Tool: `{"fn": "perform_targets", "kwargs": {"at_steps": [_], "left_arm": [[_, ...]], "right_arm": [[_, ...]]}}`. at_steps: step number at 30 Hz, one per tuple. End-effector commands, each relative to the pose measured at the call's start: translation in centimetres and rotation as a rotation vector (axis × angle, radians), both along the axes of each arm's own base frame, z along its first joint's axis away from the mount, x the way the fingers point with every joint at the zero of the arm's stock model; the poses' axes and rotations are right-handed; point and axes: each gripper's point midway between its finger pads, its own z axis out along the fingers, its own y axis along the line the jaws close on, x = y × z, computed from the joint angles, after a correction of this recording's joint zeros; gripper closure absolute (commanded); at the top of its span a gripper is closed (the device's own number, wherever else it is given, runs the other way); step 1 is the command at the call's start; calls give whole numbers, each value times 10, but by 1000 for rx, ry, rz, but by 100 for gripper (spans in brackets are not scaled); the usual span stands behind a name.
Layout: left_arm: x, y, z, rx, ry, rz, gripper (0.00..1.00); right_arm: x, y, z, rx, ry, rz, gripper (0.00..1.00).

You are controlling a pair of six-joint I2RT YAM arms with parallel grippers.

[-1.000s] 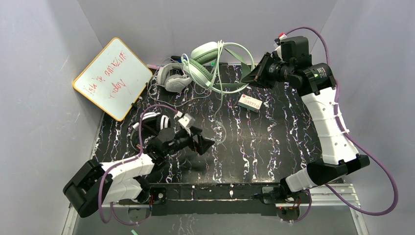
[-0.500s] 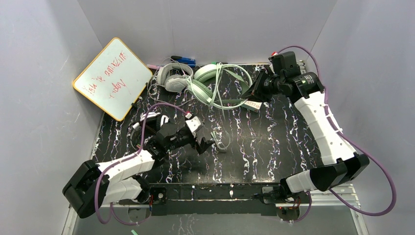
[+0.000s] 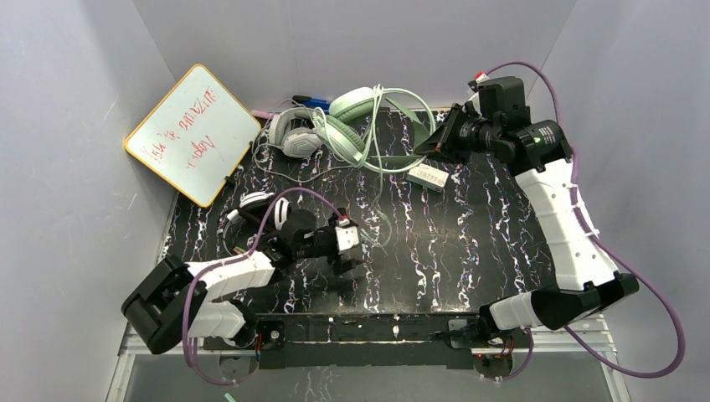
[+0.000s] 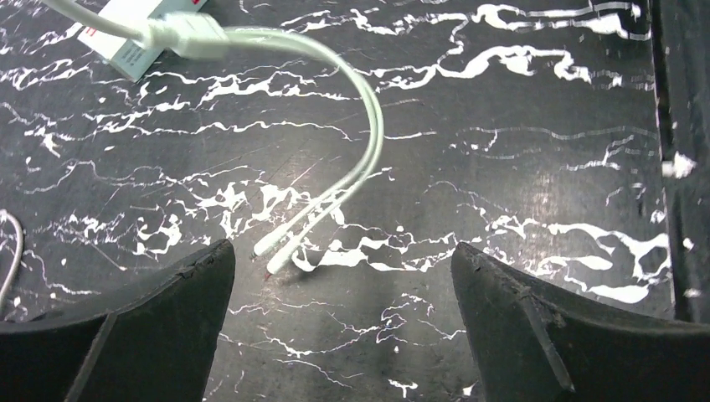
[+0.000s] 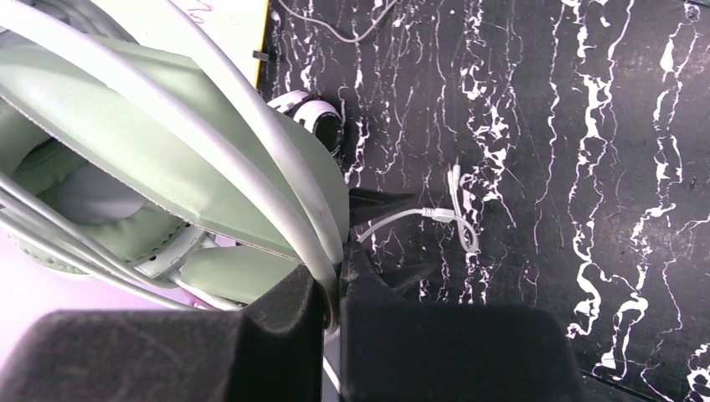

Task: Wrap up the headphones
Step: Wrap the headphones cable around the headphones.

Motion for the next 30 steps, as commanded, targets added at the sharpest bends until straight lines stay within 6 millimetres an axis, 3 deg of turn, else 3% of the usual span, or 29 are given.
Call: {"fn": "perform_targets", "kwargs": {"at_steps": [1,9,14,16,21,22,30], "left_arm": [[-2,-14,5,20,-139,-141,2],[20,-18,-15,146,-293,-132,2],[15,-31,-21,144,-270,-185,6],[11,-35,-26,147,-248,-205,18],[11,-39,-37,172,-227,-208,95],[12,-37,-39,181,-227,-199,100],[29,-21,-49,193,-102,31,100]], "right_arm": [[-15,7,63,129,-156,53,99],[-22,10,79,167,-176,80,99],[-24,10,80,172,-173,86,99],[-25,10,81,174,-174,85,99],[-25,10,82,173,-174,85,99],[-24,10,82,170,-173,83,99],[-37,10,86,174,-184,129,99]]}}
